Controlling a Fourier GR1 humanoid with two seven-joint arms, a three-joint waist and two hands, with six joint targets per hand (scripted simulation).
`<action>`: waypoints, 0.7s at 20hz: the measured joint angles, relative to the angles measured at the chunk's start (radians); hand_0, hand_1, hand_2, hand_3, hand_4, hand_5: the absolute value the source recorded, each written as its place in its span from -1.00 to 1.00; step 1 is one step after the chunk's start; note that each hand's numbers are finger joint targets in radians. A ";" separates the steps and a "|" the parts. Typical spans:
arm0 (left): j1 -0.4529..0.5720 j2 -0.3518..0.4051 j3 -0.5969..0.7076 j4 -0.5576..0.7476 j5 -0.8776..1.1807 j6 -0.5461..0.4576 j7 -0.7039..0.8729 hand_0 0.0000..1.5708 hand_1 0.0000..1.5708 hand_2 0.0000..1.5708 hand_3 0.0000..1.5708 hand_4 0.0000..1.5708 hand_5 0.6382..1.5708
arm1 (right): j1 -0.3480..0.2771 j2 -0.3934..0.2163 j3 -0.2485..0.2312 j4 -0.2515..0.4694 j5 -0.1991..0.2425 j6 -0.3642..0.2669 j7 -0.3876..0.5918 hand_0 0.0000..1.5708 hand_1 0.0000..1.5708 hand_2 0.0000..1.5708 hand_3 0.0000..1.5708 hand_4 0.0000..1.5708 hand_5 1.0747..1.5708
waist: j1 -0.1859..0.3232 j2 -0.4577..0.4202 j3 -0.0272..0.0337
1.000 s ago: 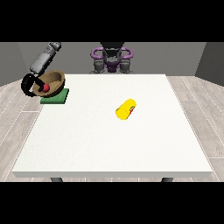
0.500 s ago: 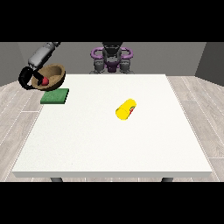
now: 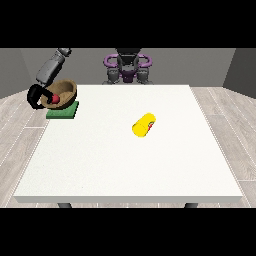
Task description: Pick the cup and pour the ball into the bowl, then pick the bowl and place it on the pad
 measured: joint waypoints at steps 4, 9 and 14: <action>0.000 0.014 0.013 -0.026 0.018 0.005 0.012 -1.00 -1.00 -1.00 -1.00 -1.00 0.88 | -0.009 -0.059 -0.046 0.038 -0.016 -0.057 0.009 0.09 0.09 0.02 0.40 -1.00 0.88 | 0.005 0.029 0.0002; 0.010 0.020 0.024 -0.055 0.031 0.020 0.017 -1.00 -1.00 -1.00 -1.00 -1.00 0.88 | -0.034 -0.097 -0.075 0.067 -0.036 -0.063 0.023 -0.13 -0.13 -0.29 0.21 -1.00 0.84 | 0.008 0.047 0.0001; 0.019 0.021 0.021 -0.067 0.045 0.016 0.027 -1.00 -1.00 -1.00 -1.00 -1.00 0.88 | -0.071 -0.130 -0.083 0.073 -0.045 -0.052 0.055 -0.65 -0.65 -0.52 -0.40 -1.00 0.64 | 0.011 0.038 0.0001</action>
